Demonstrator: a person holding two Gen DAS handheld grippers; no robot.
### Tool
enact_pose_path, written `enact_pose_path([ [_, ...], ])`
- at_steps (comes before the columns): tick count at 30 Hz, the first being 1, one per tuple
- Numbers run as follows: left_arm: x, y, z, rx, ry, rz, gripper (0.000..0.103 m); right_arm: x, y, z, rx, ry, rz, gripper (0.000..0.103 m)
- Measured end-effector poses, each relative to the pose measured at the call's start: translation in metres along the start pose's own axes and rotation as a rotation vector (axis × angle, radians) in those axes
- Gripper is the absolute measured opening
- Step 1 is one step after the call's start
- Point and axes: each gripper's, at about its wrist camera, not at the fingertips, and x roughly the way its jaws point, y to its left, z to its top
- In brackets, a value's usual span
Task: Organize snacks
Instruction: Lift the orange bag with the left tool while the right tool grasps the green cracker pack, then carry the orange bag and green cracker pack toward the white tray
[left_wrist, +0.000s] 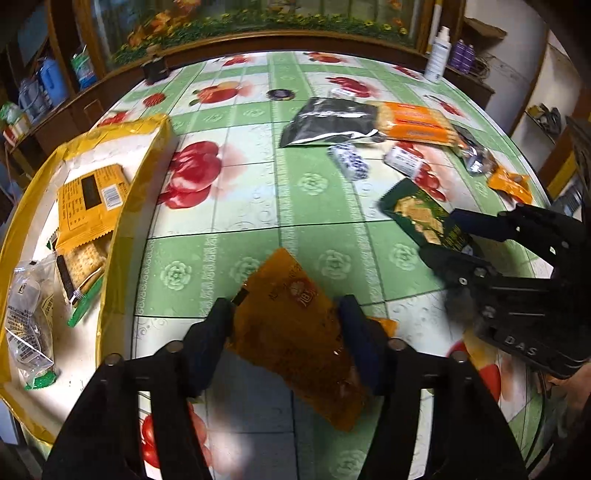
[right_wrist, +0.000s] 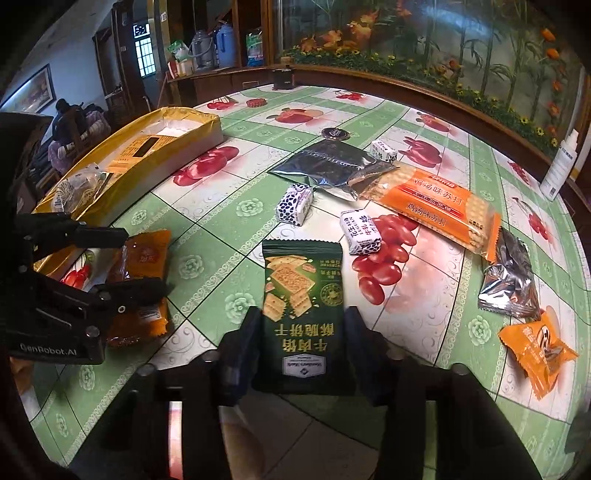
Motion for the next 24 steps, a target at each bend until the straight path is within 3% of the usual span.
enact_pose_path([
  [1,-0.001,-0.002,-0.002,0.007,-0.004,-0.016,0.047,-0.002,0.002,-0.002,0.01,-0.003,-0.018,0.046],
  [4,-0.006,0.0,-0.007,-0.009,-0.007,-0.059,0.042,-0.007,0.0,-0.009,0.064,-0.017,-0.015,0.046],
  [10,-0.022,0.018,-0.016,-0.082,-0.039,-0.141,0.025,-0.033,-0.011,-0.02,0.227,-0.078,0.115,0.046],
  [14,-0.037,0.027,-0.021,-0.095,-0.074,-0.143,0.022,-0.051,-0.01,-0.022,0.287,-0.119,0.175,0.046],
  [24,-0.075,0.041,-0.026,-0.104,-0.167,-0.125,0.019,-0.066,0.012,-0.021,0.298,-0.154,0.232,0.045],
])
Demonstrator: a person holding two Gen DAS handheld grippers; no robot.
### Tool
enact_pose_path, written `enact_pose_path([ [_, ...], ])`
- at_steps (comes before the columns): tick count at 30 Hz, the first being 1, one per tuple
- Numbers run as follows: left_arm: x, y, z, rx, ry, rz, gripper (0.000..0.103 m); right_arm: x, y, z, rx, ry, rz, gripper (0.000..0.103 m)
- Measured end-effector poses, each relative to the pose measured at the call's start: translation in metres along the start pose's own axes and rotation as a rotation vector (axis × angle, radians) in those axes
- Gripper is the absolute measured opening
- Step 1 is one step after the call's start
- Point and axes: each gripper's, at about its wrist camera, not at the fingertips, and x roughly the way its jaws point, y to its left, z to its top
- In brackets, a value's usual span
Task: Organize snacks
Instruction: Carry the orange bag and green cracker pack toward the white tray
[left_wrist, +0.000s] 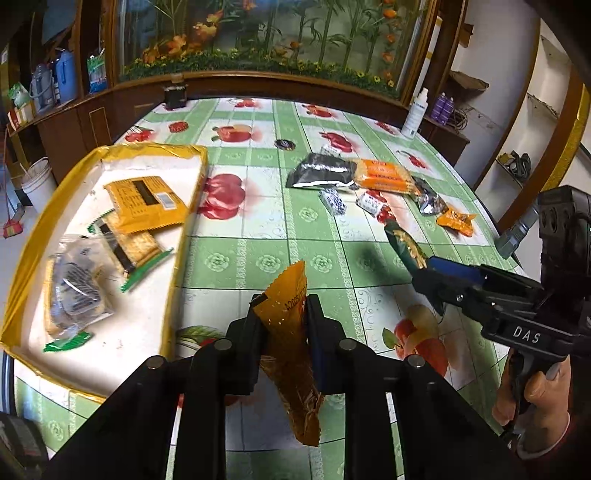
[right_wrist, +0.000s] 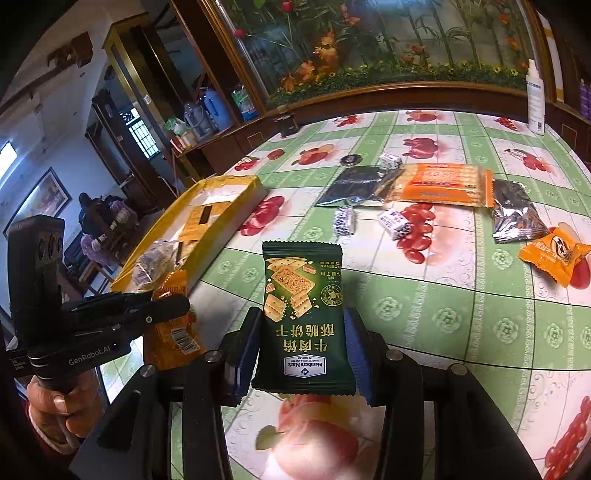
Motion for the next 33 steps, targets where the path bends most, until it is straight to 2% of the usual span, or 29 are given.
enact_pose_path([
  [17,-0.041,0.073,0.004,-0.133,-0.088,0.13,0.019,0.03,0.081,0.022,-0.092,0.007,0.129,0.045],
  [28,-0.048,0.126,0.015,-0.22,-0.124,0.171,0.019,0.065,0.125,0.043,-0.132,0.023,0.19,0.045],
  [33,-0.039,0.138,0.017,-0.236,-0.106,0.184,0.019,0.086,0.142,0.05,-0.139,0.03,0.219,0.045],
])
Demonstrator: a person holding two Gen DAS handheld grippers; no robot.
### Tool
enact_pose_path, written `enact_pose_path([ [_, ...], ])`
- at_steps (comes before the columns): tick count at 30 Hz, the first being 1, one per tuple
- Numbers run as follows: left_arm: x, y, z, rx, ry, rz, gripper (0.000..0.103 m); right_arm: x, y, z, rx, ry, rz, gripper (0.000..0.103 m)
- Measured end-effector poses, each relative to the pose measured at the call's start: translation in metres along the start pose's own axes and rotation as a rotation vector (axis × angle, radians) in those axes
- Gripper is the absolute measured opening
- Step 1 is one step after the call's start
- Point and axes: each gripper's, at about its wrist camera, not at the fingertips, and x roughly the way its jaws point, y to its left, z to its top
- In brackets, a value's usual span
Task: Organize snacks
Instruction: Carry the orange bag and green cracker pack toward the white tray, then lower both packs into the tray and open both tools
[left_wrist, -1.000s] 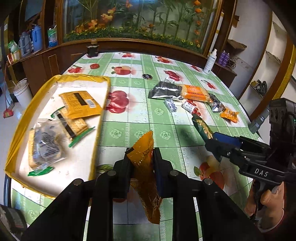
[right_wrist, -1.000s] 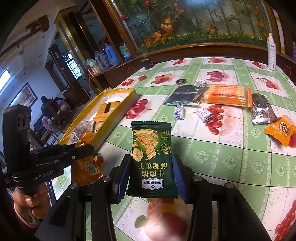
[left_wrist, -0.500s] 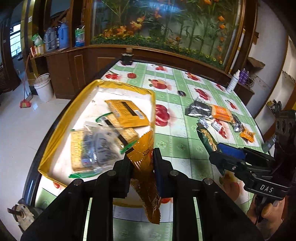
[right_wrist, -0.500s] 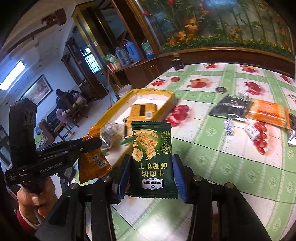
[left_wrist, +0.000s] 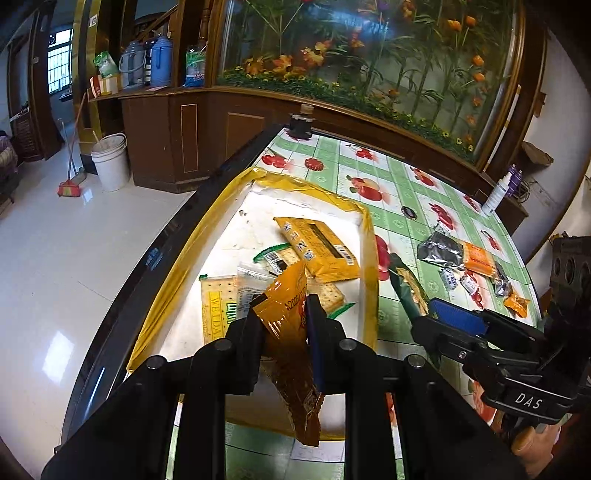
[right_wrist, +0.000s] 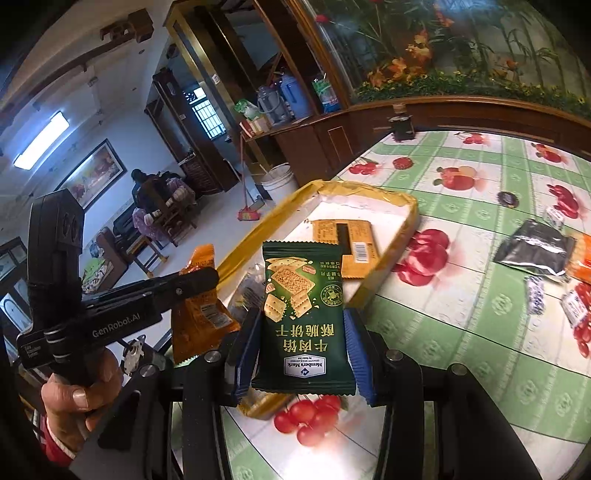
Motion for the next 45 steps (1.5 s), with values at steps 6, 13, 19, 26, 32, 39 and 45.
enact_pose_path([
  [6,0.009,0.005,-0.001,-0.003,0.012,0.018,0.019,0.026,0.004,0.008,0.004,0.024,0.019,0.045],
  [13,0.021,0.013,0.002,-0.018,0.032,0.027,0.02,0.051,-0.003,0.02,0.024,0.044,0.021,0.045],
  [19,0.027,0.012,0.001,-0.002,0.046,0.042,0.022,0.071,0.0,0.025,0.007,0.07,0.009,0.045],
  [26,0.029,0.016,-0.001,-0.001,0.074,0.097,0.039,0.085,-0.002,0.023,0.013,0.096,0.007,0.048],
  [32,0.021,0.015,0.0,-0.018,0.07,0.106,0.067,0.076,-0.009,0.022,0.035,0.081,0.013,0.048],
  [39,0.007,0.001,0.002,-0.004,0.036,0.088,0.071,0.048,-0.02,0.017,0.054,0.045,-0.008,0.052],
  [45,0.002,-0.015,-0.001,0.003,0.041,0.051,0.071,0.022,-0.036,0.0,0.085,0.029,-0.041,0.053],
])
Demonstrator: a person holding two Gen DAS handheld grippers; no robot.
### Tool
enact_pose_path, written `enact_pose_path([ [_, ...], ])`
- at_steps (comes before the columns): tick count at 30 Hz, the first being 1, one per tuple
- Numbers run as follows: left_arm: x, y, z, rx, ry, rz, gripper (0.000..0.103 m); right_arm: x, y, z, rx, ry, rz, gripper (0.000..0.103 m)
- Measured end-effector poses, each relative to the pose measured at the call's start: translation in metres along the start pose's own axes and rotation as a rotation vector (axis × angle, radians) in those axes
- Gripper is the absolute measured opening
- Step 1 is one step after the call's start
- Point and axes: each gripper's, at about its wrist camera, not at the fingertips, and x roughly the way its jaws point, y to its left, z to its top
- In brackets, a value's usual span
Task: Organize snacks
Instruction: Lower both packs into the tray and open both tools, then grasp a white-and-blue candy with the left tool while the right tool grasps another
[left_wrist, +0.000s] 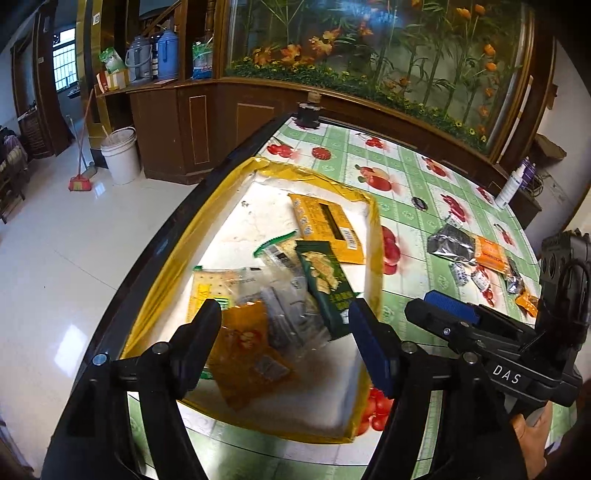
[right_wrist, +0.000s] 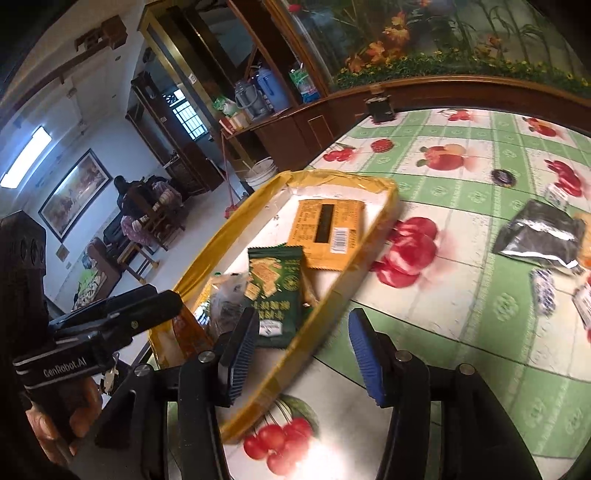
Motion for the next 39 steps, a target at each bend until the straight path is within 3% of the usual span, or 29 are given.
enact_pose_path([
  [20,0.012,-0.087,-0.014,0.126,0.072,-0.109,0.071,-0.072,-0.104,-0.041,0.188,-0.062,-0.187,0.057],
  [31,0.041,-0.122,-0.007,0.091,0.152,-0.213,0.071,-0.077,-0.135,-0.011,0.057,-0.107,-0.428,0.054],
  [39,0.062,-0.145,-0.002,0.093,0.192,-0.233,0.071,-0.059,-0.159,0.007,0.002,-0.06,-0.408,0.054],
])
